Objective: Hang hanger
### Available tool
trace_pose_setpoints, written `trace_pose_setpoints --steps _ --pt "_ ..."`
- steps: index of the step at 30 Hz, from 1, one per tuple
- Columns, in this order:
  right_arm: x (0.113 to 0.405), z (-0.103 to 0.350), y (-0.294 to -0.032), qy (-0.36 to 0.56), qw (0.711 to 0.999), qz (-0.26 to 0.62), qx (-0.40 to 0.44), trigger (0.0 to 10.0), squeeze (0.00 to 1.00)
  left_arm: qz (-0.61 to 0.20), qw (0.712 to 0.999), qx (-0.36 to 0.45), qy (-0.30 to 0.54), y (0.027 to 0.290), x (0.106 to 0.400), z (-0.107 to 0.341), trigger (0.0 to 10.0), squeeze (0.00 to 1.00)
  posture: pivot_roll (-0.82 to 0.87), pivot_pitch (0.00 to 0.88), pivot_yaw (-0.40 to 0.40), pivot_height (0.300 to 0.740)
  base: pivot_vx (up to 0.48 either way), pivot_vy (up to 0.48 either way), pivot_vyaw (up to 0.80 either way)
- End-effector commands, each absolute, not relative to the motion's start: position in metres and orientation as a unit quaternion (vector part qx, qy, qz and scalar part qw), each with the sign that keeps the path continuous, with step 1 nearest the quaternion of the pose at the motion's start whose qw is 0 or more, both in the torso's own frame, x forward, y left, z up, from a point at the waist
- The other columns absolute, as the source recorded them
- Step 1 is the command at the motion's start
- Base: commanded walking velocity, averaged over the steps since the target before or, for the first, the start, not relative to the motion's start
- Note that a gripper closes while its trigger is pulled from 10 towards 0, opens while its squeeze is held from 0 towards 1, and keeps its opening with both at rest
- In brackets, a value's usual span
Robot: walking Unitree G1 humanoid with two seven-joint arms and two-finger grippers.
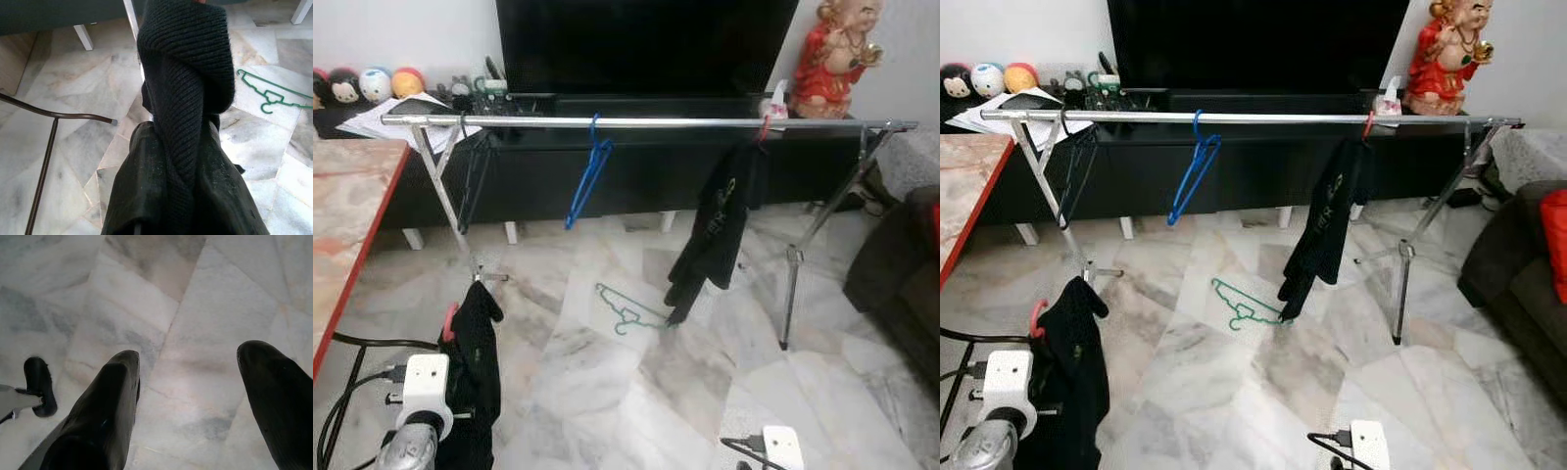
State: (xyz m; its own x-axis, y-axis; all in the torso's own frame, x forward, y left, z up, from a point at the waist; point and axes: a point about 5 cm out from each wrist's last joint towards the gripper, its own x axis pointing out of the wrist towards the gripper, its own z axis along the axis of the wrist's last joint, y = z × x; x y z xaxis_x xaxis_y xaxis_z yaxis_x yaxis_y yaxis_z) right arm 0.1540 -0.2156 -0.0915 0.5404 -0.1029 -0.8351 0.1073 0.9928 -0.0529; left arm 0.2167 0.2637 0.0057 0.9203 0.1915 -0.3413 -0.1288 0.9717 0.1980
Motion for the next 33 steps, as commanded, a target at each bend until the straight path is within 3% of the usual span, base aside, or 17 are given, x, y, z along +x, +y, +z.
trace_pose_setpoints --steps 1,11,14,20,24,33 --pt "0.157 -0.086 -0.231 0.459 0.884 -0.086 0.006 10.0 0.0 0.069 0.981 0.083 0.162 0.253 0.219 0.011 10.0 0.0 0.09 0.0 -0.081 0.74 0.0 0.0 0.0" --pt "0.149 -0.084 -0.249 0.452 0.886 -0.104 0.0 10.0 0.0 -0.016 0.98 0.089 0.177 0.223 0.229 0.01 10.0 0.0 -0.03 0.0 0.032 0.74 0.0 0.0 0.0" --pt "0.152 -0.084 -0.244 0.451 0.887 -0.099 0.0 10.0 0.0 -0.009 0.98 0.093 0.175 0.227 0.233 0.012 10.0 0.0 -0.03 0.0 0.031 0.74 0.0 0.0 0.0" --pt "0.158 -0.088 -0.221 0.456 0.887 -0.068 0.005 10.0 0.0 0.032 0.983 0.089 0.158 0.245 0.246 0.022 10.0 0.0 0.04 0.0 -0.06 0.74 0.0 0.0 0.0" --pt "0.159 -0.09 -0.208 0.456 0.889 -0.044 0.011 10.0 0.0 0.052 0.984 0.083 0.152 0.251 0.239 0.025 10.0 0.0 0.08 0.0 -0.068 0.74 0.0 0.0 0.0" --pt "0.158 -0.089 -0.218 0.46 0.886 -0.059 0.018 10.0 0.0 0.047 0.985 0.08 0.149 0.243 0.234 0.025 10.0 0.0 0.11 0.0 -0.051 0.74 0.0 0.0 0.0"
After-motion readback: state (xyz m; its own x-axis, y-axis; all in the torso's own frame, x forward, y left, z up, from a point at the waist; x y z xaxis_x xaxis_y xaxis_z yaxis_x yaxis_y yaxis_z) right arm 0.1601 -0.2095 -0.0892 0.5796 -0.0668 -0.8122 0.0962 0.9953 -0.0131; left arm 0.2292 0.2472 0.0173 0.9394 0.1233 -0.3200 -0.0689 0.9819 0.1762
